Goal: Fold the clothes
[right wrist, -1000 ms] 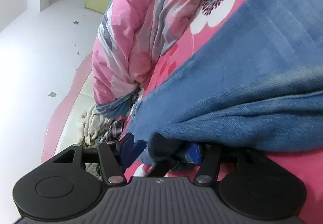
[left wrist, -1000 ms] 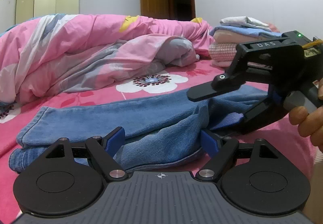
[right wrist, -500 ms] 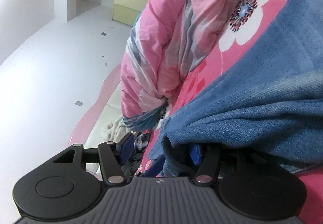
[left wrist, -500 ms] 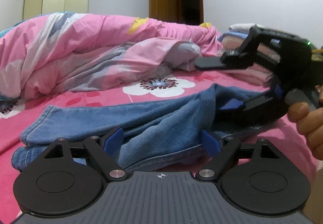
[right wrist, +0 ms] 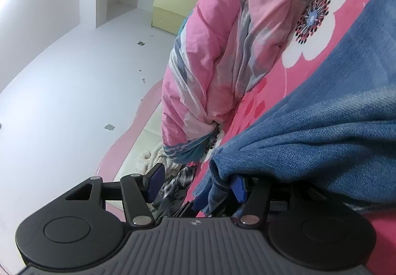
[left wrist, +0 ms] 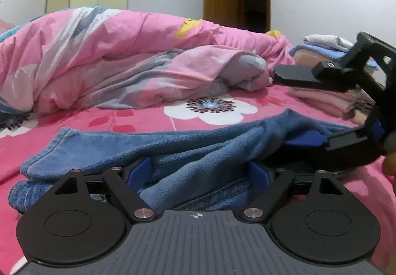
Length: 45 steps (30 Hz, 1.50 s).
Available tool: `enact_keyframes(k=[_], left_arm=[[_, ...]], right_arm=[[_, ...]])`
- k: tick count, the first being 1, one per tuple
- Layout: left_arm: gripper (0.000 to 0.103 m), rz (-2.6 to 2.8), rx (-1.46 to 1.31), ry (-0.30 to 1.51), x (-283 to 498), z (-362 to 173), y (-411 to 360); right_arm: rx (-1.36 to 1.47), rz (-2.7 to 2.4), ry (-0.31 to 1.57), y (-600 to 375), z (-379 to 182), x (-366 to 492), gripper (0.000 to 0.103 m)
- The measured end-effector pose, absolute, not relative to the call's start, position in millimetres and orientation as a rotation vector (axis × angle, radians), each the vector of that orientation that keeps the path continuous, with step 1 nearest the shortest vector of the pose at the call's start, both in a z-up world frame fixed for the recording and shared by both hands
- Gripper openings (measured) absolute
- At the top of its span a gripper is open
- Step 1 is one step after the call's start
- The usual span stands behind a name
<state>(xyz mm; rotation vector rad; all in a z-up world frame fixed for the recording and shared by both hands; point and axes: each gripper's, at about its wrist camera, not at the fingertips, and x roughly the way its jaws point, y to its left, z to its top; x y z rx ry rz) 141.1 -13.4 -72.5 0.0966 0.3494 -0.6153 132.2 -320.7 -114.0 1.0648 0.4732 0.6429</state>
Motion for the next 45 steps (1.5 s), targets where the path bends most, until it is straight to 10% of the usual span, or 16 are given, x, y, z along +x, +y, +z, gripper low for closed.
enact_keyframes(k=[10, 17, 26, 32, 34, 45], left_arm=[[0.078, -0.572, 0.079, 0.339, 144.6, -71.8, -14.6], [0.074, -0.563, 0.061, 0.342, 146.8, -71.3, -13.6], [0.074, -0.581, 0.046, 0.345, 149.7, -71.1, -9.7], [0.073, -0.578, 0.040, 0.339, 150.7, -70.6, -10.7], [0.073, -0.576, 0.044, 0.334, 150.5, -70.6, -11.2], [0.076, -0.549, 0.131, 0.283, 148.7, -69.0, -24.0]], right_arm=[[0.986, 0.639, 0.525, -326.8, -110.0, 116.8, 0.058], [0.392, 0.476, 0.472, -292.3, -73.0, 82.6, 0.055], [-0.196, 0.362, 0.499, -252.1, -73.5, 86.6, 0.028], [-0.288, 0.416, 0.512, -243.8, -81.7, 101.7, 0.028], [-0.295, 0.420, 0.527, -241.8, -89.8, 105.2, 0.003], [-0.332, 0.505, 0.486, -248.5, -78.3, 74.0, 0.002]])
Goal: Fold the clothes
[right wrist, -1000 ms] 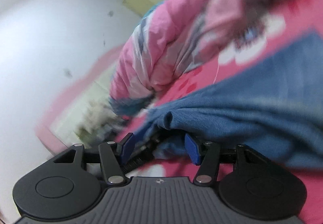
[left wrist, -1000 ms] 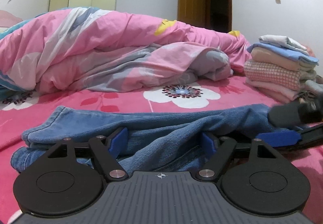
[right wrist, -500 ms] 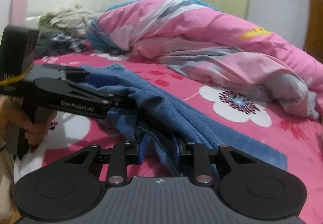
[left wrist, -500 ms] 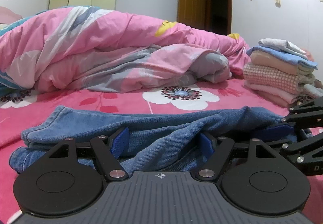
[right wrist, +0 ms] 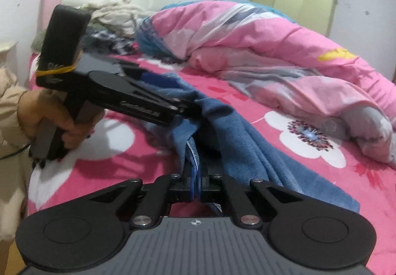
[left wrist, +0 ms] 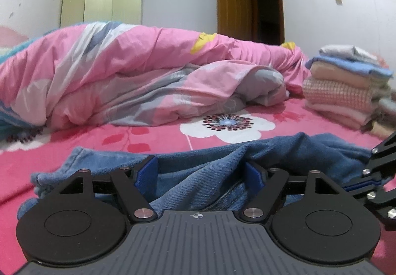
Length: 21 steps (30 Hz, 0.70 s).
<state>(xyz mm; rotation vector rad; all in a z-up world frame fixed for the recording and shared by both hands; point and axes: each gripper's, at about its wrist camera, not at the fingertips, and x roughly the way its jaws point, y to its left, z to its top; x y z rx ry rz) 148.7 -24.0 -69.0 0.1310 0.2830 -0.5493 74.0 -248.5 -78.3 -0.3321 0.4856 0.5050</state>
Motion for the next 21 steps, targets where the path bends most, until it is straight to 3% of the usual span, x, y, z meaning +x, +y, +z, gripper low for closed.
enact_keyframes(k=[5, 12, 21], left_arm=[[0.076, -0.583, 0.138, 0.309, 148.7, -71.0, -20.4], [0.076, -0.623, 0.031, 0.346, 153.3, -67.4, -3.7], [0.076, -0.630, 0.005, 0.353, 153.6, -67.4, 1.0]], right_arm=[[-0.327, 0.538, 0.574, -250.1, -88.6, 79.3, 0.003], [-0.130, 0.564, 0.470, -266.4, -60.6, 58.8, 0.006], [-0.363, 0.444, 0.514, -211.4, -96.3, 73.5, 0.018]])
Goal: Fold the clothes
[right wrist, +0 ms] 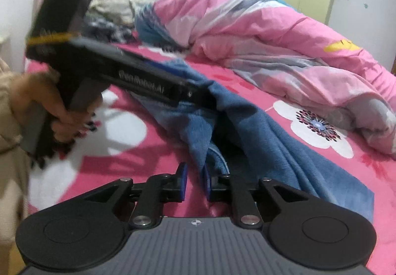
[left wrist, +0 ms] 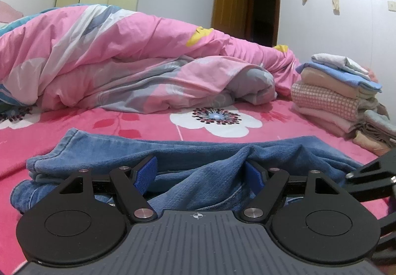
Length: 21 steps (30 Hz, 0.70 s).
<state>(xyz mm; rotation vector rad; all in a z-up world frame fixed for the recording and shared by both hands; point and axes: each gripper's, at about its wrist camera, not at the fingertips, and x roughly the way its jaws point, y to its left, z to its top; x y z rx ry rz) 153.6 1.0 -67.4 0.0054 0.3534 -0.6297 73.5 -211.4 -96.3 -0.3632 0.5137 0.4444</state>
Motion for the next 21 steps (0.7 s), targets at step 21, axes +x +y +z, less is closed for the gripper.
enact_keyframes(k=[21], left_arm=[[0.083, -0.651, -0.032, 0.385, 156.5, -68.9, 6.4]], right_arm=[[-0.275, 0.526, 0.523, -219.3, -94.4, 64.9, 0.010]])
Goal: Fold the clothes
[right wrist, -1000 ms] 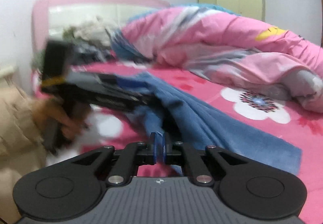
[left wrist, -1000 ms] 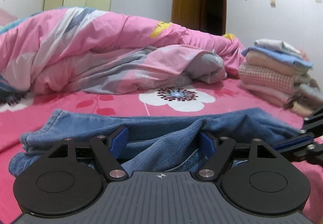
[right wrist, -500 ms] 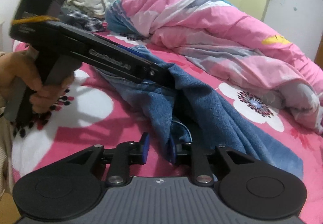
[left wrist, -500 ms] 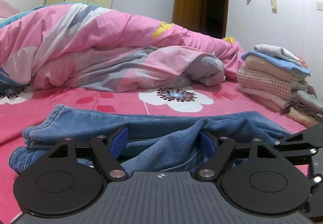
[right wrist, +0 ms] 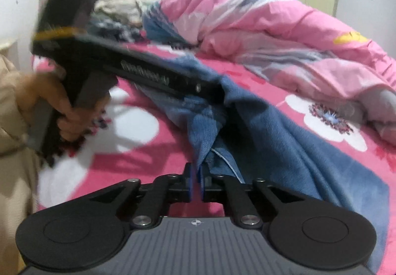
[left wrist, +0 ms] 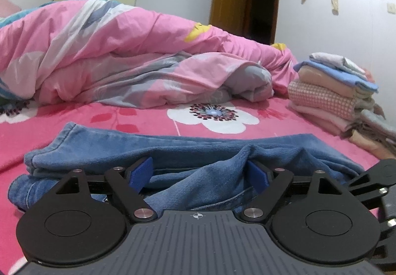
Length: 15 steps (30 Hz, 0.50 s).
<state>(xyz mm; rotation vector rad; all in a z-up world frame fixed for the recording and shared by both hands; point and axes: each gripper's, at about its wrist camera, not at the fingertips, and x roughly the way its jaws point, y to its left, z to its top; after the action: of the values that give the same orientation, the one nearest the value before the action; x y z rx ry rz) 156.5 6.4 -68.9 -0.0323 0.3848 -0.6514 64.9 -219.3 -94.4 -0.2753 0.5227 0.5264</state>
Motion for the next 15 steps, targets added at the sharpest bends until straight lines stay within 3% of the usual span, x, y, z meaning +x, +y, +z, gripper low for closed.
enact_keyframes(k=[5, 11, 15], left_arm=[[0.083, -0.664, -0.056, 0.392, 157.2, -68.1, 9.6], [0.083, -0.669, -0.059, 0.381, 154.4, -67.4, 11.6], [0.083, -0.678, -0.077, 0.362, 152.6, -65.0, 18.2]], right_arm=[[-0.021, 0.567, 0.497, -244.1, -71.2, 68.8, 0.012], [0.169, 0.505, 0.606, -252.7, -85.9, 113.6, 0.013], [0.267, 0.491, 0.594, -261.8, -90.8, 121.6, 0.000]])
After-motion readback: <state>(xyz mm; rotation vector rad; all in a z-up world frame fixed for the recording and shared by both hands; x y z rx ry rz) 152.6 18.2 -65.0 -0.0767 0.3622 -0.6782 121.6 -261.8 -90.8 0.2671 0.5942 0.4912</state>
